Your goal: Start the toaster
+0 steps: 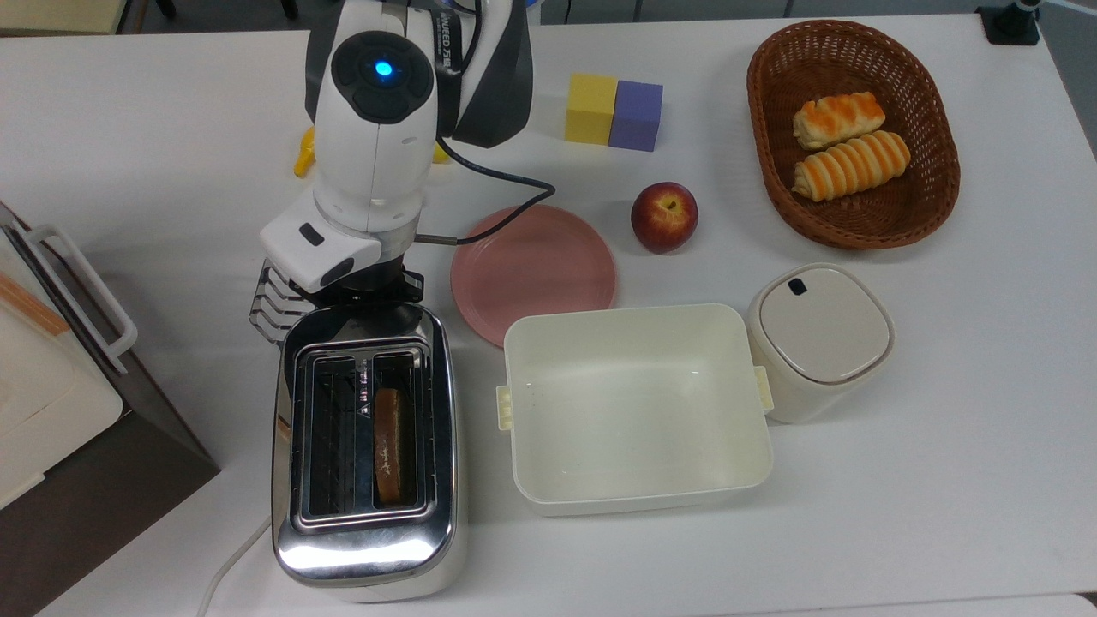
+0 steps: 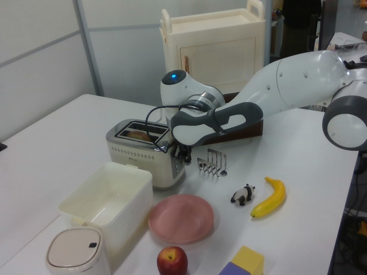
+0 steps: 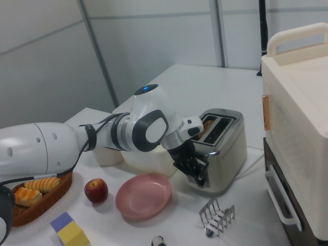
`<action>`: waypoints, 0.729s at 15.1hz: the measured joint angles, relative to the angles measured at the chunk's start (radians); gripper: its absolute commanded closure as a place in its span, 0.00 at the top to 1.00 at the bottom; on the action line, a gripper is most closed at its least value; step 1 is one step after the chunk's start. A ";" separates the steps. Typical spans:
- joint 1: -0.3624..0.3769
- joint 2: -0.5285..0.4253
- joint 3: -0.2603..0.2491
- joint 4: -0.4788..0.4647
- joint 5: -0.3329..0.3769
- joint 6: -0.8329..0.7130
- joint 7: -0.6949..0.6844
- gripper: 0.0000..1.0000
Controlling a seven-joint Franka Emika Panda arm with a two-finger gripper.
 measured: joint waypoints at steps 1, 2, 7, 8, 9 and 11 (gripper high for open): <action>0.000 0.000 0.000 0.000 0.000 0.000 0.000 0.00; 0.000 0.000 0.000 0.000 0.000 0.000 0.000 0.00; -0.010 -0.046 -0.005 0.009 -0.001 -0.037 0.000 0.00; -0.011 -0.071 -0.006 0.013 -0.001 -0.062 0.000 0.00; -0.010 -0.102 -0.006 0.016 -0.001 -0.093 0.000 0.00; -0.008 -0.175 -0.004 0.018 -0.001 -0.162 0.000 0.00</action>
